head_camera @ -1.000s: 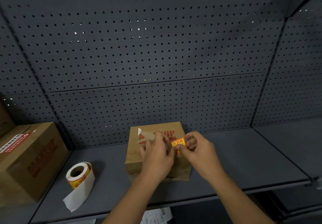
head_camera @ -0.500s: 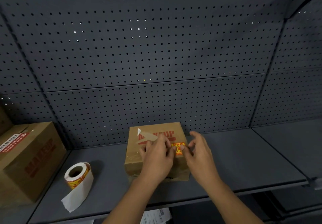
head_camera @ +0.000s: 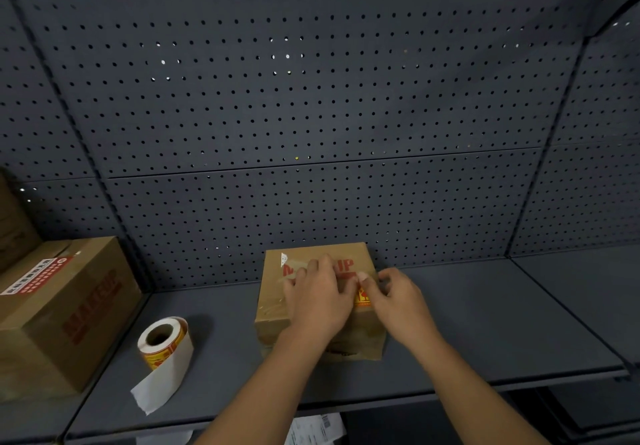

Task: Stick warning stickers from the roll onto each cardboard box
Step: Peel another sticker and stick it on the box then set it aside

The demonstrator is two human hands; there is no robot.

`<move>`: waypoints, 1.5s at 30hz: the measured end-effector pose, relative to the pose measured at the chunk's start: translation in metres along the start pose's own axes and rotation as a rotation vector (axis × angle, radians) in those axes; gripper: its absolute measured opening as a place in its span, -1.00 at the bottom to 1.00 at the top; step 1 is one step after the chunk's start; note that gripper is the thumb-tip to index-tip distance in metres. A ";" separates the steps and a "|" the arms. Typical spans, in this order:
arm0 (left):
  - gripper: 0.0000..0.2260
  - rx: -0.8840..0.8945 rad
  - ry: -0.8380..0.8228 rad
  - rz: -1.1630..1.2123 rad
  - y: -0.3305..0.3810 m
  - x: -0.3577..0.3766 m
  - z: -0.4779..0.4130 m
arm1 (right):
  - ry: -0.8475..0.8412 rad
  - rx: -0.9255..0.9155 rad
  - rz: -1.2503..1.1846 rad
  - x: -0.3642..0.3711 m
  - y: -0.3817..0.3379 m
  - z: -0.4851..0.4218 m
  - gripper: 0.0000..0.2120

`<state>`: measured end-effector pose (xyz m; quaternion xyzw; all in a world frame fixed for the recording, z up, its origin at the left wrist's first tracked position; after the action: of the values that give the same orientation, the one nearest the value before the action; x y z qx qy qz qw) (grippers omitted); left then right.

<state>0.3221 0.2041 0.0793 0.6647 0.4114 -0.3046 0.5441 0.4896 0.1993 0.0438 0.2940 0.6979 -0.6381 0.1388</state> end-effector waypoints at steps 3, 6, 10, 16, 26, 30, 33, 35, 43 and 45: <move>-0.70 0.035 0.022 -0.001 -0.002 0.005 0.000 | -0.039 -0.017 -0.031 0.003 0.003 -0.002 -0.67; -0.75 0.041 -0.004 0.020 -0.002 0.008 -0.002 | -0.065 -0.044 -0.035 0.006 0.003 -0.005 -0.72; -0.83 0.021 -0.058 0.084 -0.004 0.009 -0.005 | -0.096 -0.033 -0.026 0.011 0.006 -0.008 -0.77; -0.77 -0.024 -0.097 0.139 -0.007 0.009 -0.006 | -0.032 0.007 -0.013 0.004 0.003 -0.010 -0.74; -0.85 0.008 -0.091 0.113 -0.005 0.010 -0.006 | -0.084 -0.029 -0.134 0.015 0.012 -0.009 -0.78; -0.86 -0.012 -0.099 0.147 -0.006 0.009 -0.007 | -0.049 -0.015 -0.174 0.016 0.013 -0.007 -0.79; -0.84 -0.017 -0.106 0.173 -0.006 0.009 -0.006 | -0.015 -0.017 -0.165 0.015 0.012 -0.004 -0.77; -0.85 -0.003 -0.099 0.165 -0.005 0.007 -0.005 | -0.005 -0.014 -0.155 0.015 0.013 -0.004 -0.77; -0.93 -0.128 -0.031 0.779 -0.036 -0.029 -0.003 | -0.002 0.058 -0.306 0.000 0.021 -0.001 -0.59; -0.89 -0.102 0.079 0.677 -0.056 -0.051 -0.005 | -0.025 0.079 -0.306 -0.005 0.019 -0.003 -0.60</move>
<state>0.2483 0.2024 0.0974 0.7466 0.2030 -0.0599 0.6307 0.5056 0.2018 0.0314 0.1816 0.7070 -0.6825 0.0370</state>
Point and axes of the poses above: each hand's wrist, its own z-axis away from the middle knuckle, its own x-axis out of the palm, y = z × x, the point moved 9 cm from there along -z, towards the middle knuckle
